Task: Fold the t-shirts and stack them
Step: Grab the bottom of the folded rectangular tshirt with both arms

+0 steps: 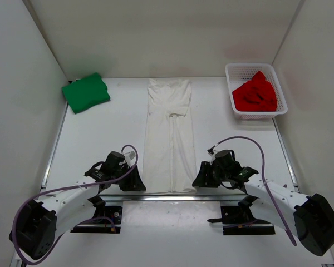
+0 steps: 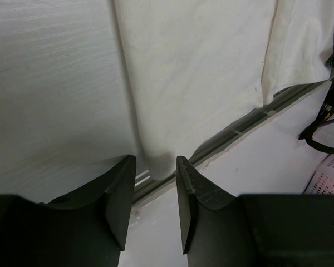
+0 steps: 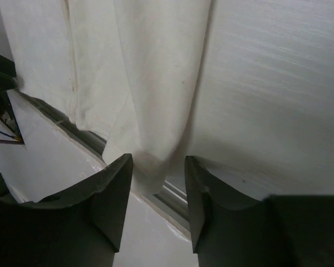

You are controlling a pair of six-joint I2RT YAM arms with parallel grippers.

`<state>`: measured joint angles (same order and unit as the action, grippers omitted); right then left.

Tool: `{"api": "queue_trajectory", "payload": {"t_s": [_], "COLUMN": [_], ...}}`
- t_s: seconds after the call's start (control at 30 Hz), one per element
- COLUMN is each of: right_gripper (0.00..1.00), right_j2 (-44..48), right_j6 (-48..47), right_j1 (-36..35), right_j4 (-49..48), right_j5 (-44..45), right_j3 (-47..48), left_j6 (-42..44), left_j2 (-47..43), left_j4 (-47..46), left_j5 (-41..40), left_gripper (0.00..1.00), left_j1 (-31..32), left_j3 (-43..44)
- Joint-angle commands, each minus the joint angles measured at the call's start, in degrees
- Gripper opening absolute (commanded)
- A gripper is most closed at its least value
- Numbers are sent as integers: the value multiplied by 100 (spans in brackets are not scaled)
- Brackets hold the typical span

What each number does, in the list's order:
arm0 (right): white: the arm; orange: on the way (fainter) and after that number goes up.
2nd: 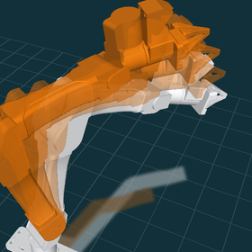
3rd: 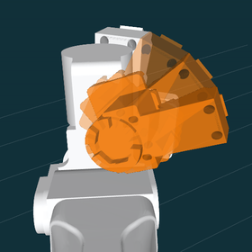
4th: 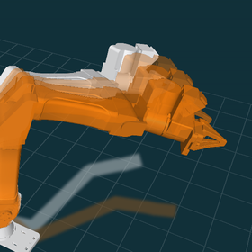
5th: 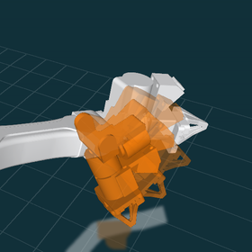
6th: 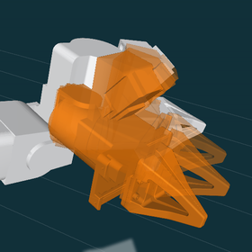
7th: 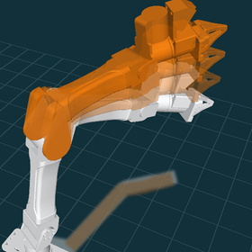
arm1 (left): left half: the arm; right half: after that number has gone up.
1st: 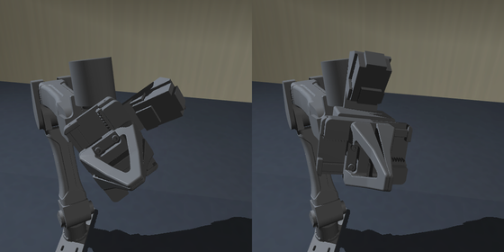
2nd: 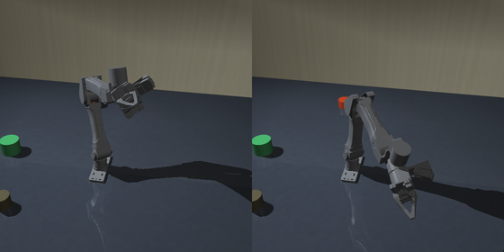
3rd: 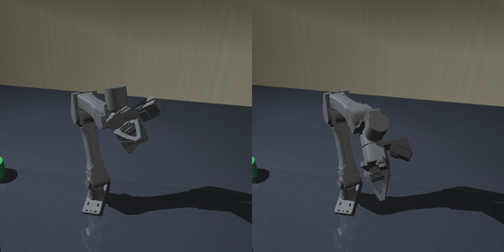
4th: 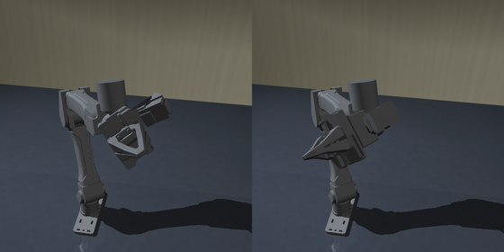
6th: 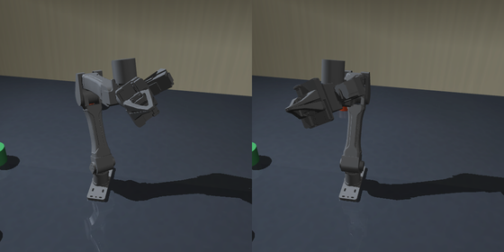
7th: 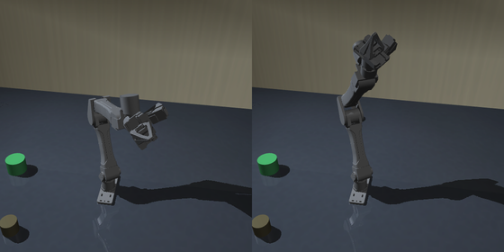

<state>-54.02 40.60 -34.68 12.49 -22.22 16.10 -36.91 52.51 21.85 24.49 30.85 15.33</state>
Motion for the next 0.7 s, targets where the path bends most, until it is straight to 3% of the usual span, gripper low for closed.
{"api": "queue_trajectory", "payload": {"t_s": [0.0,0.07,0.2,0.3,0.33,0.5,0.67], "right_gripper": [38,27,16,4,1,1,0], "right_j2": [-12,-152,-285,-232,-241,-30,-38], "right_j6": [361,361,300,299,317,238,-244], "right_j1": [-196,-259,-268,-303,-286,-303,117], "right_j4": [-501,-554,-581,-432,-380,-116,394], "right_j5": [-160,-169,-204,-125,-151,-204,-178], "right_j3": [-168,-142,-46,-2,-1,147,841], "left_j6": [8,-10,-62,-62,-71,-97,-98], "left_j2": [5,57,250,268,242,137,-127], "left_j4": [391,320,162,109,109,206,461], "left_j5": [-199,-164,-86,-120,-94,-94,47], "left_gripper": [46,45,44,33,25,0,0], "left_j1": [52,123,272,290,264,185,-228], "left_j3": [-215,-189,-171,-197,-180,-83,408]}}
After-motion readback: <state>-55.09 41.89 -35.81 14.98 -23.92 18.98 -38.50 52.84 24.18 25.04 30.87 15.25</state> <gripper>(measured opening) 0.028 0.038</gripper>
